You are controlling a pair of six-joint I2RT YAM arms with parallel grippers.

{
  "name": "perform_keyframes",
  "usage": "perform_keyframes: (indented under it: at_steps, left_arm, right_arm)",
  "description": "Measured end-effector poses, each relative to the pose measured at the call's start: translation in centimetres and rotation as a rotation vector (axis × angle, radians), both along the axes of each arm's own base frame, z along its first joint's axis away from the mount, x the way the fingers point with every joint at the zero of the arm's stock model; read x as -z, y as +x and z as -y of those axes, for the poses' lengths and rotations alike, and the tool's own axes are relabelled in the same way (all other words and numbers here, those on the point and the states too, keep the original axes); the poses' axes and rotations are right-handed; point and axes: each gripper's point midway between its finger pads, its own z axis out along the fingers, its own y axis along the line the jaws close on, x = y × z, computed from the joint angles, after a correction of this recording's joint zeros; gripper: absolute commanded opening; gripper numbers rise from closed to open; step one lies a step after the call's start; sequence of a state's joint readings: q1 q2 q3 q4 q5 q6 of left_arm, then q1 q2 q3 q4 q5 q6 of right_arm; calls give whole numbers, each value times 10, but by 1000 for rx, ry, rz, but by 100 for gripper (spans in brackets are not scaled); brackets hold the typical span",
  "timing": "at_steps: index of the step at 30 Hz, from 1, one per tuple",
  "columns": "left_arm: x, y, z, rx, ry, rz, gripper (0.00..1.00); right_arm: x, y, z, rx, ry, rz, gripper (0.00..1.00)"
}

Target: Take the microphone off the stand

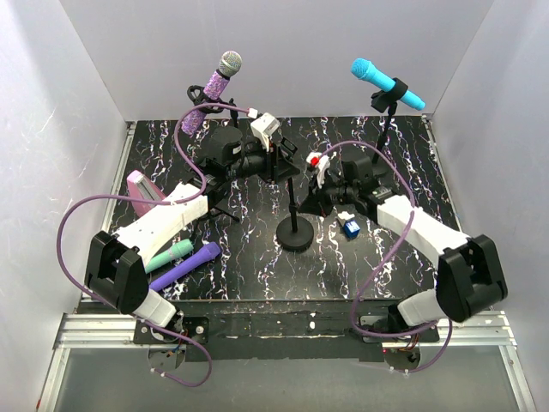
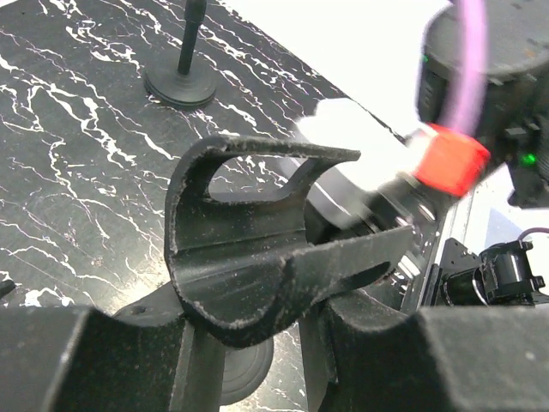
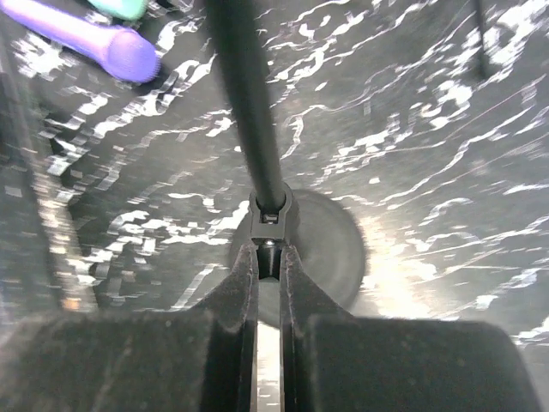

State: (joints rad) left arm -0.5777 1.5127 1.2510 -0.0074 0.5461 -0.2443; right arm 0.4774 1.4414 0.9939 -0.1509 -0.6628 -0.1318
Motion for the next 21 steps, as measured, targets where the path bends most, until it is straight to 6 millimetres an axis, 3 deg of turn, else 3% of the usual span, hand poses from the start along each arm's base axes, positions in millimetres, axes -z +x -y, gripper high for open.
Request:
perform_keyframes:
  at_steps: [3,9,10,12,16,18,21]
  left_arm:
    - [0,0,0,-5,-4,-9,0]
    - [1,-3,1,1,-4,-22,0]
    - [1,-3,1,2,-3,-22,0]
    - [1,-3,2,3,-4,-24,0]
    - [0,-2,1,0,-6,-25,0]
    - [0,-1,0,-4,-8,-31,0]
    - [0,0,0,-6,-9,-34,0]
  right_arm:
    - [0,0,3,-52,-53,277,1]
    - [2,-2,9,-256,-161,1123,1]
    - [2,-2,9,-276,-172,1217,6]
    - [0,-4,8,-315,-199,1393,41]
    - [1,-11,12,-378,-248,1460,70]
    - [1,-21,18,-405,-262,1400,71]
    - [-19,-35,27,-396,-246,1346,71]
